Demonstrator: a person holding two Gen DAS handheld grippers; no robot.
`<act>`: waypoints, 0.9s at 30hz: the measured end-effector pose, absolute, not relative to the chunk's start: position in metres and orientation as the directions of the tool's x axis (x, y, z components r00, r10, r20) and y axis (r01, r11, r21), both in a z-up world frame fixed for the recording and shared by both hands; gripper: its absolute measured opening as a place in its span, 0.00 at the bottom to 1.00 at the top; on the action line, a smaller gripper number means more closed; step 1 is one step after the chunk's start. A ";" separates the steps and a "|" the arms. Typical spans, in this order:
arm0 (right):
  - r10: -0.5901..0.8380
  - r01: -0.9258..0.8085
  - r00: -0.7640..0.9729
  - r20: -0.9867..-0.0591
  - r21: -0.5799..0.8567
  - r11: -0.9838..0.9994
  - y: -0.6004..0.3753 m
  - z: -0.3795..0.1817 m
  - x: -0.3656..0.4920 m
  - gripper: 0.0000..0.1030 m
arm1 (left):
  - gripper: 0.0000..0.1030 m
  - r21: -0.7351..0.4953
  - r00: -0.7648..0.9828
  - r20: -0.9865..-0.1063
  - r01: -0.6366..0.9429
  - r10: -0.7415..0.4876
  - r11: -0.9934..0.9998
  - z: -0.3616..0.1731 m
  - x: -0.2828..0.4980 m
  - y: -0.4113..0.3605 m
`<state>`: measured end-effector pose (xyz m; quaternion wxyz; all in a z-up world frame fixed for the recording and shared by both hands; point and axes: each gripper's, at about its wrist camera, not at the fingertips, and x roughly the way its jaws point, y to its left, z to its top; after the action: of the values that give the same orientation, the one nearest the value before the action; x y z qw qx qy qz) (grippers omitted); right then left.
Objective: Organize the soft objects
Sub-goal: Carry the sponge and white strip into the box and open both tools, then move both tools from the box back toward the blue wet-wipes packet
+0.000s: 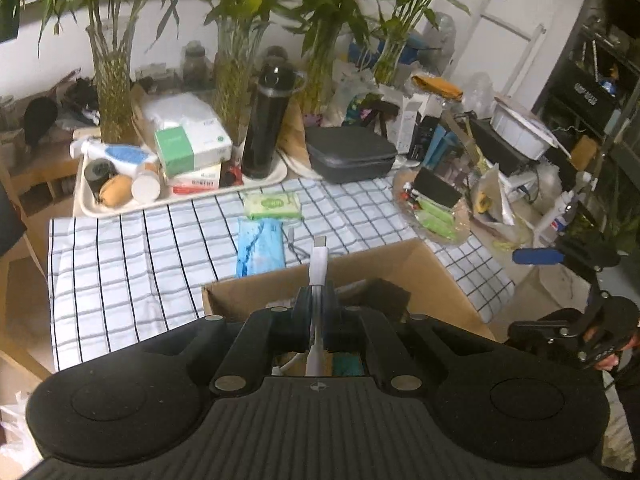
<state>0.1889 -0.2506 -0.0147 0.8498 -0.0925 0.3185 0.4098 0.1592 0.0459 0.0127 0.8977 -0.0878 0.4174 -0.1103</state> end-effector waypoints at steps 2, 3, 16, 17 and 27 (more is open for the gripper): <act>0.639 -0.755 0.462 -0.615 0.104 0.647 -0.251 -0.012 0.187 0.96 | 0.09 -0.256 0.605 -0.747 0.119 -0.274 0.959 0.009 0.161 0.045; 0.640 -0.756 0.460 -0.615 0.107 0.646 -0.251 -0.012 0.186 0.97 | 0.19 -0.256 0.601 -0.752 0.112 -0.270 0.960 0.007 0.161 0.045; 0.628 -0.751 0.463 -0.625 0.099 0.652 -0.249 -0.015 0.177 1.00 | 0.48 -0.133 0.650 -0.740 0.116 -0.176 0.984 0.009 0.133 0.041; 0.628 -0.751 0.463 -0.626 0.099 0.653 -0.249 -0.015 0.177 1.00 | 0.48 -0.122 0.653 -0.738 0.116 -0.168 0.986 0.009 0.131 0.040; 0.580 -0.717 0.492 -0.649 0.076 0.693 -0.246 -0.018 0.177 1.00 | 0.49 -0.031 0.690 -0.716 0.124 -0.109 0.992 0.008 0.116 0.038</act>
<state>0.1767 -0.2462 -0.0179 0.8576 -0.1025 0.3332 0.3780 0.1163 0.0384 0.0078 0.9192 0.0097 0.3886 -0.0632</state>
